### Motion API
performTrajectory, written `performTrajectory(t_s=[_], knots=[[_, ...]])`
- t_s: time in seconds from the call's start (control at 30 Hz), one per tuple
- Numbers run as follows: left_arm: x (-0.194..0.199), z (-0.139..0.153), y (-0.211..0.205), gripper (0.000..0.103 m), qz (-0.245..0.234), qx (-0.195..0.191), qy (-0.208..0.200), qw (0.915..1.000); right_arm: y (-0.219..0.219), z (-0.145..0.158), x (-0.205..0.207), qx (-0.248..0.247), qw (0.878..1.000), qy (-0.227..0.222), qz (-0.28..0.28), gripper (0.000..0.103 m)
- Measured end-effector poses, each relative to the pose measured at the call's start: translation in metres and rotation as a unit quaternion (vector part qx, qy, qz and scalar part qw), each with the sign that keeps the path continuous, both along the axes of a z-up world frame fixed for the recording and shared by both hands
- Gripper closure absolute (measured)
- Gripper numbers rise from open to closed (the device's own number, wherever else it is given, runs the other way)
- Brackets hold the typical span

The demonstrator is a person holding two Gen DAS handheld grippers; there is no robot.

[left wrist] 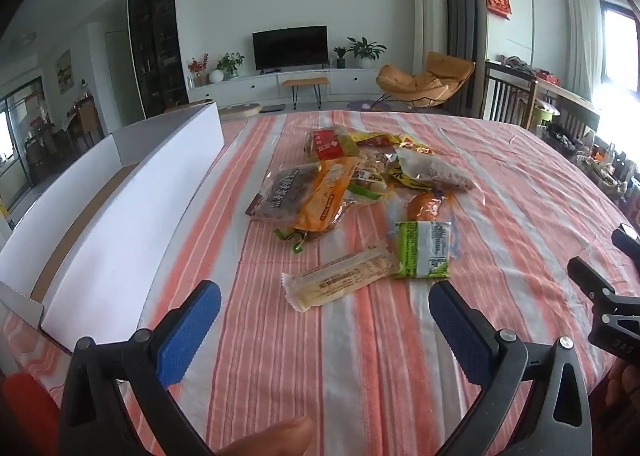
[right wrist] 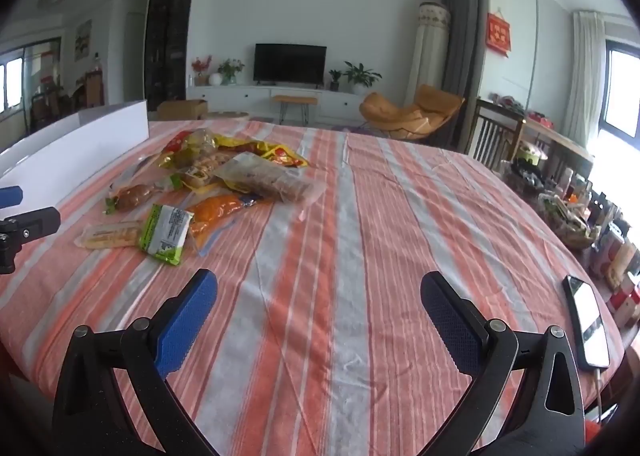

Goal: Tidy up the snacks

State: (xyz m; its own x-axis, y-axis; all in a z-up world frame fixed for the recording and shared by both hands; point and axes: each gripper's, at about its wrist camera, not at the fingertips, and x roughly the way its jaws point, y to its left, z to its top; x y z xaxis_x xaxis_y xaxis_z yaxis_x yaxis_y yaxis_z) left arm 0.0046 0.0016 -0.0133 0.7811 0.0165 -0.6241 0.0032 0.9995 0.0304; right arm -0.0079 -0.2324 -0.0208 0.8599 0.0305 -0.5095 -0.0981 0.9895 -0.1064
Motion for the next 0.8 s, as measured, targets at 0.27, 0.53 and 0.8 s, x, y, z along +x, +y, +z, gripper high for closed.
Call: performTrajectory(t_s=[0.27,0.53,0.8], knots=[[0.002,-0.008,0.005,0.0,0.004,0.001,0.01,0.9999,0.0,0.0,0.002,-0.002,1.0,0.002,0.0,0.001],[0.004,-0.011,0.006,0.0,0.008,0.002,0.016,0.9998,0.003,-0.003,0.003,-0.004,1.0,-0.001,0.001,0.001],[0.003,-0.013,0.005,0.0,0.005,0.005,0.017,0.9998,0.002,-0.003,0.004,-0.002,1.0,0.0,-0.002,0.001]])
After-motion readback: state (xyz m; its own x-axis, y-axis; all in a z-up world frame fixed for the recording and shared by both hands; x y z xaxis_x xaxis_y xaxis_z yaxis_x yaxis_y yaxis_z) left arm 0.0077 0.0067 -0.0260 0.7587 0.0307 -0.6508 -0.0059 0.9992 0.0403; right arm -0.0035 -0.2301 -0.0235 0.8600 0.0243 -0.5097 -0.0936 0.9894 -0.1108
